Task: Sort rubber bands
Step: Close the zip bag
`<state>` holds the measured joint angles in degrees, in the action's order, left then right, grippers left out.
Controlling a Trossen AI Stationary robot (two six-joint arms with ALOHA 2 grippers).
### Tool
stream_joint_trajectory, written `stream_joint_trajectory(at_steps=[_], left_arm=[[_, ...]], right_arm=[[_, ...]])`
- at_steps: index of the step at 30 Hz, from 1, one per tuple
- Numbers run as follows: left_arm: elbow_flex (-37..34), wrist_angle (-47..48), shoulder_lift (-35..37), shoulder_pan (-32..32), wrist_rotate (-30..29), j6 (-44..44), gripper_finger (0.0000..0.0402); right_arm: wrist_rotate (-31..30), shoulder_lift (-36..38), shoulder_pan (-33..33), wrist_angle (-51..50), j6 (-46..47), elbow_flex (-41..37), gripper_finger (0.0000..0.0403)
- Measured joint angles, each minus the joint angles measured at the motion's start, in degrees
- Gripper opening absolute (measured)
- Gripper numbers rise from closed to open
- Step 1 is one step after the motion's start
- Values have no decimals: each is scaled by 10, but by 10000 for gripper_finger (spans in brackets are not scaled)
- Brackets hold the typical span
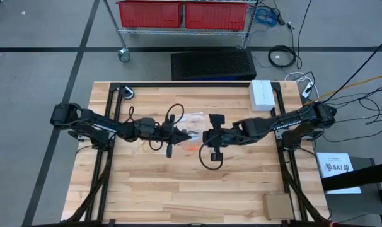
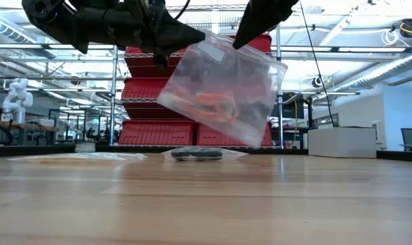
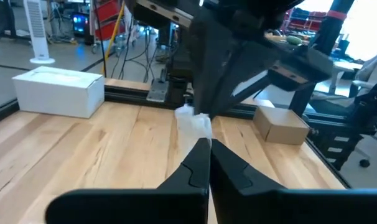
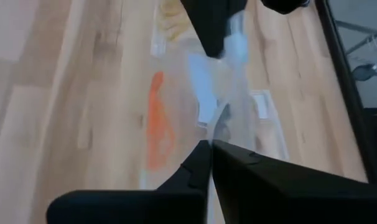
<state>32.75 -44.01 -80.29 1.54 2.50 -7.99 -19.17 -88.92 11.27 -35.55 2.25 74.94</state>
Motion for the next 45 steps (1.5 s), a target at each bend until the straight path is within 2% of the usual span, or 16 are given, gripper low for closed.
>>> stream_joint_trajectory(at_steps=[8,15,18,21,24,27,35,41,45], left_arm=[[0,14,0,1,0,25,3],[0,14,0,1,0,28,2],[0,14,0,1,0,28,2],[0,16,0,1,0,28,1],[0,18,0,1,1,28,1],[0,25,0,1,1,28,1],[0,28,0,1,-8,29,1],[0,27,0,1,-12,29,1],[0,28,-1,1,-13,29,1]], right_arm=[[9,0,-4,11,62,38,74],[78,-10,-41,60,59,47,134],[120,-30,-60,64,57,47,146],[134,-45,-68,66,51,47,150],[135,-51,-68,73,32,47,145],[136,-55,-68,79,29,47,124],[135,-55,-66,74,30,47,13],[134,-55,-66,61,38,47,23],[134,-54,-66,32,42,47,15]])
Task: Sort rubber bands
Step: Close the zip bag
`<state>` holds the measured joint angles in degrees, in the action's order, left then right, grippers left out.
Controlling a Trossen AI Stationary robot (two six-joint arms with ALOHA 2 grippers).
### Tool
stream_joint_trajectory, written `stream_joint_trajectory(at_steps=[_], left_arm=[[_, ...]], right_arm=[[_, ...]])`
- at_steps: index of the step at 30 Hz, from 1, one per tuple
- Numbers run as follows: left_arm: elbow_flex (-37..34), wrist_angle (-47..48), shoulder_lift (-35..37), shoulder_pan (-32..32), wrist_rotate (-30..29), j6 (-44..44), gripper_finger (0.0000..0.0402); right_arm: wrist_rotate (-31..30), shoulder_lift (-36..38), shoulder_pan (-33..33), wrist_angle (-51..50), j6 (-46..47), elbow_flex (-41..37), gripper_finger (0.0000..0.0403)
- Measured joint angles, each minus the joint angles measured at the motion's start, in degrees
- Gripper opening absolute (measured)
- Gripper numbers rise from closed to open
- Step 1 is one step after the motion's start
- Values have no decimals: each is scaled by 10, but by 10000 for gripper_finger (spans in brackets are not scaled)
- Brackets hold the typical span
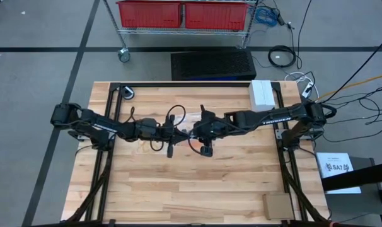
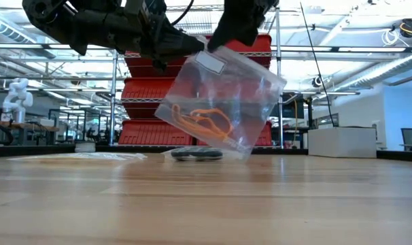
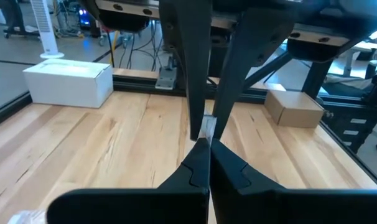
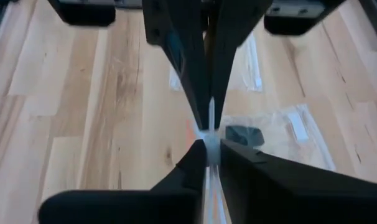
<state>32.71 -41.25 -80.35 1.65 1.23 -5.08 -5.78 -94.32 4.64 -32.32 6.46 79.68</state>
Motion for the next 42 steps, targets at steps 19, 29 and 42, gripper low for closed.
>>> stream_joint_trajectory(at_steps=[19,29,42], left_arm=[[0,-4,0,0,0,0,1],[0,-4,0,0,0,0,1],[0,-3,1,0,0,0,1]], right_arm=[[-4,1,15,-150,41,0,13],[-18,1,19,-240,68,0,13],[-14,1,19,-304,101,0,13]])
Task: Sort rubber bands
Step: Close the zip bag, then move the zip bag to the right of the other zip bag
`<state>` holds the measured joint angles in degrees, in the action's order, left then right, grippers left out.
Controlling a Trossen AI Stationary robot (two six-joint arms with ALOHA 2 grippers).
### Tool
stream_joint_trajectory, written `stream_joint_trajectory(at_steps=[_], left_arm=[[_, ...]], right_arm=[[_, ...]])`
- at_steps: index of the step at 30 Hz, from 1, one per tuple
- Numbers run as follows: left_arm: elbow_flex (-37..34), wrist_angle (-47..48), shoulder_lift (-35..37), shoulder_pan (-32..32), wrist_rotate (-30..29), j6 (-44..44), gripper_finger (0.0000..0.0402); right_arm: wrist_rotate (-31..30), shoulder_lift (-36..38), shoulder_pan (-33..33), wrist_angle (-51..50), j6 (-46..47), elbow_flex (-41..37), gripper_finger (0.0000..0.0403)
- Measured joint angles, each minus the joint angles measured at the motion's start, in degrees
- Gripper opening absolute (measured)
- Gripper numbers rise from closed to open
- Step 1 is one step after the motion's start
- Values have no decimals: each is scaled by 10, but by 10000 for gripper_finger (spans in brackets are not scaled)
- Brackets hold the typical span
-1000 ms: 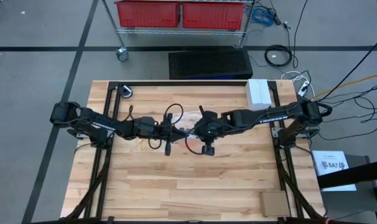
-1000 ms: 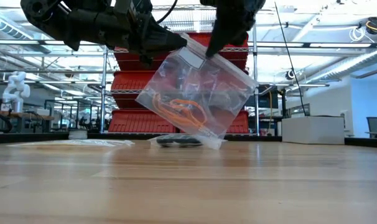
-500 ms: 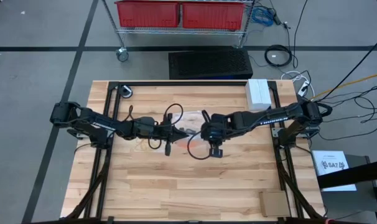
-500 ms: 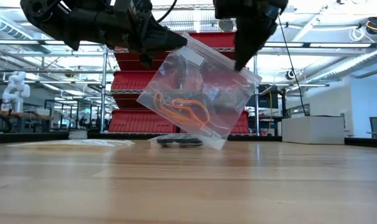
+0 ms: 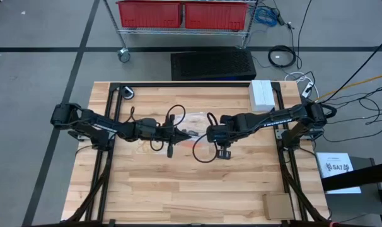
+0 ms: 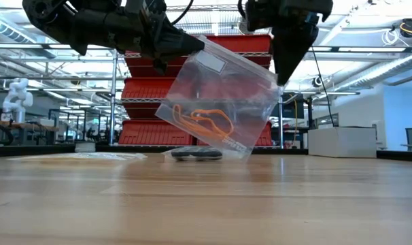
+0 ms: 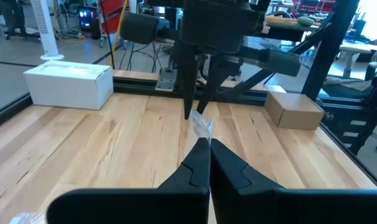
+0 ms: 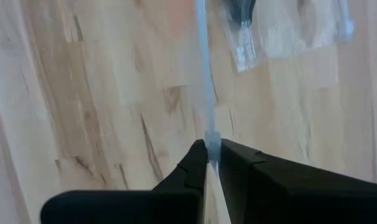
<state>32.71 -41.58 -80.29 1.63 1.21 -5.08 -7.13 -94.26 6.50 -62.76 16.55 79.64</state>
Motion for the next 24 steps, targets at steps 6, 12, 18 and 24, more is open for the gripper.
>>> stream_joint_trajectory(at_steps=[6,12,18,24], left_arm=[[0,0,0,0,0,0,1],[0,-4,2,0,-2,0,1],[0,-5,2,0,-15,0,1],[0,-9,1,11,-15,-4,1]], right_arm=[[11,0,0,-6,25,0,23],[16,0,0,-25,25,-2,71],[16,0,0,-57,29,-1,136],[87,1,18,-104,37,-1,143]])
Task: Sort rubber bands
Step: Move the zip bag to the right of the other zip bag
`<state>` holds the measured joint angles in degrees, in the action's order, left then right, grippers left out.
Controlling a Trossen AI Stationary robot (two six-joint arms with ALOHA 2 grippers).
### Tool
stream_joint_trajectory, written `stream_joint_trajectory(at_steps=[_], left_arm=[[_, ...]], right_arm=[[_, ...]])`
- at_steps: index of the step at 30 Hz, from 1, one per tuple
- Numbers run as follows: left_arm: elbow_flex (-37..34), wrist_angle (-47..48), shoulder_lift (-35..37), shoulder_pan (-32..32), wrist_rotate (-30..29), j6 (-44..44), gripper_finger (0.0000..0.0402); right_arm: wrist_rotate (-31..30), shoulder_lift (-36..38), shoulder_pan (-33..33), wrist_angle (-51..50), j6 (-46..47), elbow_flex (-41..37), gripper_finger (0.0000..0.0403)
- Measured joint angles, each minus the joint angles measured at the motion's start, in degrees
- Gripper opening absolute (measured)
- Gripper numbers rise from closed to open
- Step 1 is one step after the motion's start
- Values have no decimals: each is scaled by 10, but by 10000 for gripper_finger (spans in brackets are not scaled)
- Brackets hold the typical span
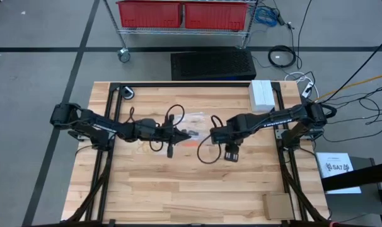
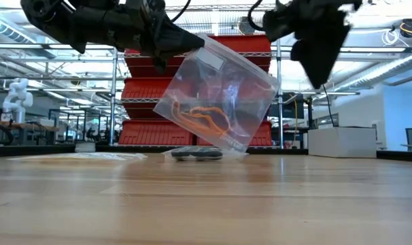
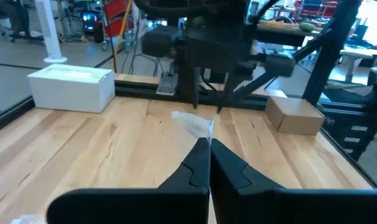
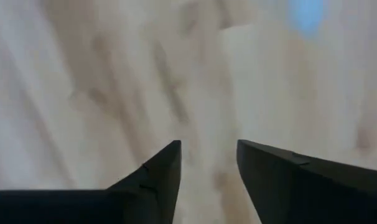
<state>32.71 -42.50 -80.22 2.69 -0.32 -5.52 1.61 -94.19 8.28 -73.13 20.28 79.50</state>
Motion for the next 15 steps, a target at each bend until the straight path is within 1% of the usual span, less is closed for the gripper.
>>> stream_joint_trajectory(at_steps=[3,7,8,11,15], left_arm=[[7,-21,-12,14,-1,-1,1],[40,-46,-64,42,0,-1,1],[54,-53,-82,48,0,-2,1],[97,-61,-138,66,0,-2,1],[154,-69,-209,77,-1,-2,1]], right_arm=[[15,0,34,-1,-13,0,105],[13,0,78,4,0,-3,22],[12,2,90,4,12,-5,11],[8,16,126,3,61,-11,10],[-30,53,180,-6,149,-12,1]])
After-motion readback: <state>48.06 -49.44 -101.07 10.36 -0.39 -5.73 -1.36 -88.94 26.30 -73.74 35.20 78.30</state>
